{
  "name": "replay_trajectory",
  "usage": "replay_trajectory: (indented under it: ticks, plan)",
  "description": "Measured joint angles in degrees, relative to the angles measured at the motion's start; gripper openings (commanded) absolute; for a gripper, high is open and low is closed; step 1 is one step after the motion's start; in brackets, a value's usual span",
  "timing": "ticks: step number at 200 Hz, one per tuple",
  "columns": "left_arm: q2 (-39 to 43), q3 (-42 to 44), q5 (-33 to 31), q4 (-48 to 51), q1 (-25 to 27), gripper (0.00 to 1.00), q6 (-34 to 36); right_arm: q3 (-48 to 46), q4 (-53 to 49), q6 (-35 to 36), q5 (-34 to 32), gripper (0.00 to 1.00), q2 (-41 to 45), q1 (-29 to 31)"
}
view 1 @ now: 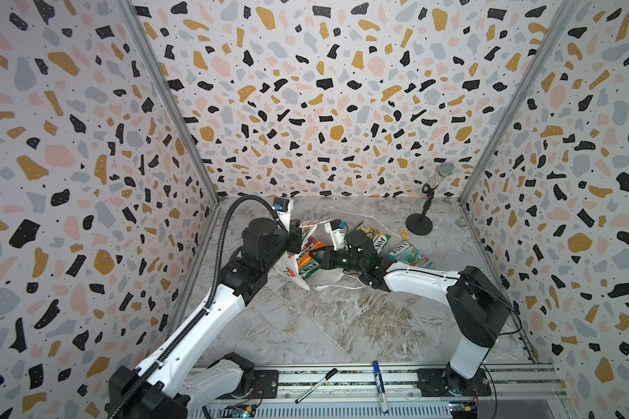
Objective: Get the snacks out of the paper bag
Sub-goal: 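Close the right gripper on the orange Fox's Fruits packet inside the bag, then pull the orange packet out of the bag with the right gripper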
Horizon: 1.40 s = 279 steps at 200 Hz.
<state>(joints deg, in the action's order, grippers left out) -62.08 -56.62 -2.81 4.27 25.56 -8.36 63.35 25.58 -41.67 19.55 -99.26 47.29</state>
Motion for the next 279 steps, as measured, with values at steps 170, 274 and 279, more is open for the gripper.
replay_trajectory:
  ticks: [170, 274, 279]
  plan:
    - [0.0, 0.0, -2.5, -0.1, 0.0, 0.00, -0.4, -0.9, -21.0, 20.3, -4.8, 0.00, 21.0, 0.0]
    - [0.0, 0.0, -2.5, 0.0, 0.0, 0.00, -0.4, 8.4, -28.1, 23.8, -11.9, 0.00, 27.7, -3.0]
    - [0.0, 0.0, -2.5, 0.0, 0.0, 0.00, -0.4, 8.4, -28.5, 23.7, -12.4, 0.00, 28.2, -3.5]
